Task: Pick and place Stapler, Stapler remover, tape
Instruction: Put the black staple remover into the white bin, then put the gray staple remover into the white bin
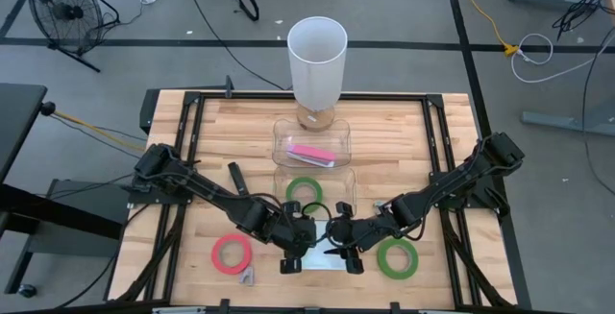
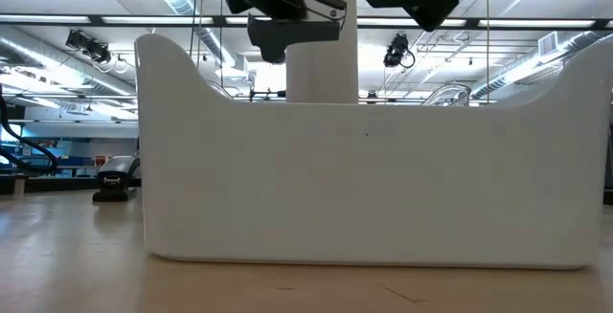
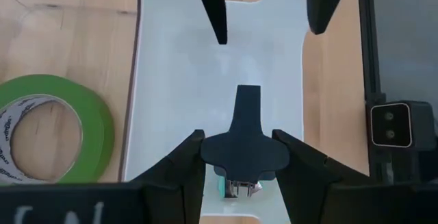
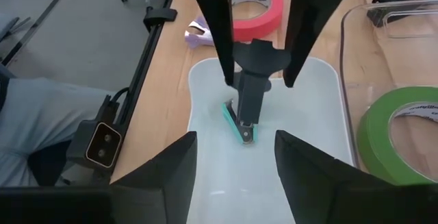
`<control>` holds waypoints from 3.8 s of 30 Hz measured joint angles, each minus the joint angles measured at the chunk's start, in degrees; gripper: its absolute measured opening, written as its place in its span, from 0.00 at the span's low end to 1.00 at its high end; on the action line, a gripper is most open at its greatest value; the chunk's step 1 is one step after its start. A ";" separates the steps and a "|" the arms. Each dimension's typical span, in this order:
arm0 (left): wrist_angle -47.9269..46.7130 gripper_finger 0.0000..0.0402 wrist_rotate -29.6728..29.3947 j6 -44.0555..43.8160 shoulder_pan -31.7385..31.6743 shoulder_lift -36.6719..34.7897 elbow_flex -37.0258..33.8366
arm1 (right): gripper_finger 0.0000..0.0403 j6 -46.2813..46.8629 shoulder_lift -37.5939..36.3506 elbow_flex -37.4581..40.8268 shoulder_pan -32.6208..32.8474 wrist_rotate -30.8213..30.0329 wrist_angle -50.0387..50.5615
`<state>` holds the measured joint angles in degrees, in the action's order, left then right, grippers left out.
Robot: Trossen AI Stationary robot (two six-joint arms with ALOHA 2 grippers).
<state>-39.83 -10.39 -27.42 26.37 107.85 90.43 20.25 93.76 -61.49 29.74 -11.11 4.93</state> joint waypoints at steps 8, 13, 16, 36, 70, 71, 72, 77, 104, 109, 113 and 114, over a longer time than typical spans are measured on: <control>0.13 0.78 -0.02 0.00 0.00 0.00 0.00 | 0.49 0.00 0.00 0.00 0.00 0.00 0.00; 0.07 0.88 -0.31 0.63 -0.11 0.00 0.00 | 0.49 0.04 0.00 0.00 0.00 0.00 0.00; -1.04 0.89 -0.34 3.65 -0.18 -0.25 0.00 | 0.49 0.20 0.00 0.00 -0.02 -0.02 0.45; -19.28 0.90 -16.37 7.05 0.19 -4.74 0.00 | 0.49 34.18 -16.86 3.12 1.82 -22.72 54.03; -13.51 0.90 -23.08 -5.61 -1.03 -27.45 -28.05 | 0.49 46.78 -20.09 21.94 5.44 -26.09 43.06; -12.26 0.90 -23.04 -5.84 -1.03 -28.00 -29.17 | 0.49 46.85 -20.09 21.94 5.44 -26.00 43.04; -11.19 0.90 -23.01 -5.91 -1.03 -28.39 -30.25 | 0.49 47.04 -20.09 21.94 5.44 -25.99 43.05; -7.87 0.90 -22.96 -6.05 -1.03 -28.59 -33.24 | 0.49 48.35 -20.11 23.83 5.14 -25.10 40.23; -4.04 0.90 -23.67 -1.79 -1.84 -28.57 -34.36 | 0.19 46.33 -20.04 39.78 2.16 -18.17 10.05; -4.07 0.90 -23.69 -1.44 -1.84 -28.57 -34.36 | 0.06 44.30 -20.09 39.85 2.05 -18.38 8.51; -4.04 0.90 -23.67 -1.49 -1.84 -28.57 -34.36 | 0.06 42.90 -20.04 39.45 1.16 -17.38 7.20; -4.01 0.90 -23.67 -1.46 -1.84 -28.57 -34.36 | 0.05 42.08 -20.04 39.00 0.94 -17.37 7.19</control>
<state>-43.85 -34.06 -28.88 24.53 79.29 56.07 62.33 73.71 -22.49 30.68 -28.48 12.12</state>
